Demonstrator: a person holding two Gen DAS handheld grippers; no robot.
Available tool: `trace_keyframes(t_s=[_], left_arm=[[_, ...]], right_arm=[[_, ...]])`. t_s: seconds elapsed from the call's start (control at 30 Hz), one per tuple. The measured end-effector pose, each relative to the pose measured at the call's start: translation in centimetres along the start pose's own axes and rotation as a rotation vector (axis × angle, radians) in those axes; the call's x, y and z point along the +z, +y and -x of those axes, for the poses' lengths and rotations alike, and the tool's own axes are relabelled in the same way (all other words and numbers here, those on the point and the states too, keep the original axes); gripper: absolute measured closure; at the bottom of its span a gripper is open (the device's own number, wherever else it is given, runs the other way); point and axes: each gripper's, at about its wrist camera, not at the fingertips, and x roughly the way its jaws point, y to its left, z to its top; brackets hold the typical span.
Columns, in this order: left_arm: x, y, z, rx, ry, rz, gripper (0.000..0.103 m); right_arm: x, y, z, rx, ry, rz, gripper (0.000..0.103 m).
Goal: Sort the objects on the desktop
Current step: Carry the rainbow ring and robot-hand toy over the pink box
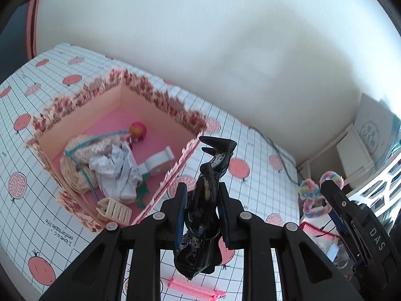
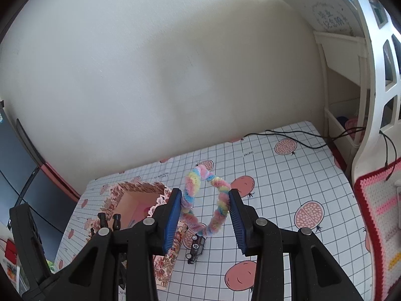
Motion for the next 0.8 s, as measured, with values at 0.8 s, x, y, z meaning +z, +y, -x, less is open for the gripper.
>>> trace_keyframes(t_s=[0.8], left_arm=[[2.3, 3.9, 3.5, 0.000, -0.104, 0.083, 0.078]], right_arm=[[-1.0, 3.4, -0.4, 0.086, 0.020, 0.040, 0.062]])
